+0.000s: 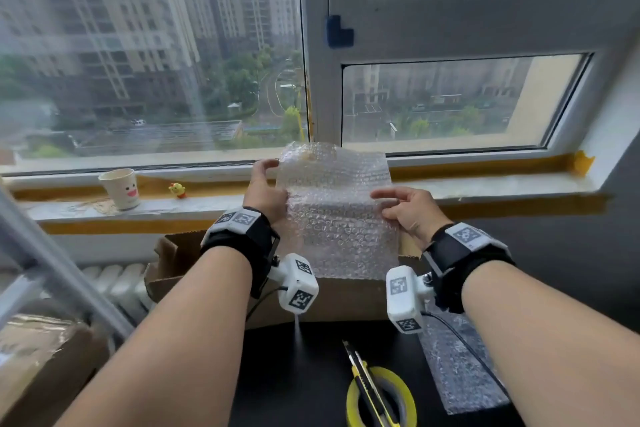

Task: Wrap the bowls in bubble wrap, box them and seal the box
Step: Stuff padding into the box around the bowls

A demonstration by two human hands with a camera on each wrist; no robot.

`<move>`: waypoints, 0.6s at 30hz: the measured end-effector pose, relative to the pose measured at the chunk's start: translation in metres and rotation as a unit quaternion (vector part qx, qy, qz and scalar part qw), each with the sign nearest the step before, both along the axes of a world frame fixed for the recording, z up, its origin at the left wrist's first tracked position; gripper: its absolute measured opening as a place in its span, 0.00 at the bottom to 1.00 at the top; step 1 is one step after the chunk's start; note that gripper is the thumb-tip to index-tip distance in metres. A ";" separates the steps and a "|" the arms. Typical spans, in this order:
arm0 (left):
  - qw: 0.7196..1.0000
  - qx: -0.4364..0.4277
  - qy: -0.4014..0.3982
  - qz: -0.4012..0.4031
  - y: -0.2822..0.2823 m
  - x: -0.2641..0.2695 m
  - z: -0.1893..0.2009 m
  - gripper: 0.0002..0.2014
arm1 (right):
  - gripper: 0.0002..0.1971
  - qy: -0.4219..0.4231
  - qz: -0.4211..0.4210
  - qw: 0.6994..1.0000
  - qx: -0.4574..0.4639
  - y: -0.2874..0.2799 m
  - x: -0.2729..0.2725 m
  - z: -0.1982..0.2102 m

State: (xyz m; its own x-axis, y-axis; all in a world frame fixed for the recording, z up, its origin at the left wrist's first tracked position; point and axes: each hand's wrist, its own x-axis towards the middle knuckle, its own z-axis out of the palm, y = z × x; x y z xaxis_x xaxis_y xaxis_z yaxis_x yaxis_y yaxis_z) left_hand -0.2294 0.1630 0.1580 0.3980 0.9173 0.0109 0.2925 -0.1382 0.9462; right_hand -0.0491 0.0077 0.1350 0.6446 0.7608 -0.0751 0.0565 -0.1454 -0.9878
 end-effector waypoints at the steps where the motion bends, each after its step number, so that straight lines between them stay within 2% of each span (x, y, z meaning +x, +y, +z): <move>1: 1.000 0.007 -0.001 -0.001 0.002 -0.006 -0.001 0.26 | 0.21 0.000 0.001 1.000 0.009 0.003 -0.004 0.003; 4: 1.000 0.021 -0.019 -0.002 0.007 -0.021 0.002 0.29 | 0.24 -0.005 0.041 0.999 0.005 0.011 -0.018 0.010; 6: 0.999 0.004 -0.038 -0.033 0.013 -0.033 0.002 0.41 | 0.32 -0.029 0.065 0.997 -0.039 0.018 -0.024 0.012; 8: 0.996 -0.006 -0.005 -0.091 0.019 -0.043 0.003 0.52 | 0.36 -0.079 0.060 0.992 -0.081 0.024 -0.030 0.011; 9: 0.992 0.002 0.038 -0.121 0.018 -0.047 0.006 0.52 | 0.36 -0.100 0.054 0.989 -0.090 0.027 -0.033 0.011; 11: 0.977 0.031 0.145 -0.150 0.018 -0.052 0.007 0.42 | 0.33 -0.118 0.039 0.988 -0.092 0.032 -0.037 0.010; 13: 0.972 0.053 0.197 -0.114 0.019 -0.056 0.007 0.31 | 0.27 -0.146 0.020 0.985 -0.089 0.035 -0.041 0.009; 15: 0.972 0.083 0.210 -0.060 0.021 -0.060 0.003 0.23 | 0.16 -0.195 -0.002 0.977 -0.087 0.035 -0.047 0.011; 17: 0.962 0.115 0.248 -0.025 0.024 -0.065 0.002 0.22 | 0.08 -0.226 -0.013 0.971 -0.077 0.035 -0.054 0.018; 18: 0.953 0.135 0.270 -0.027 0.024 -0.068 0.003 0.23 | 0.07 -0.229 -0.008 0.971 -0.068 0.036 -0.056 0.021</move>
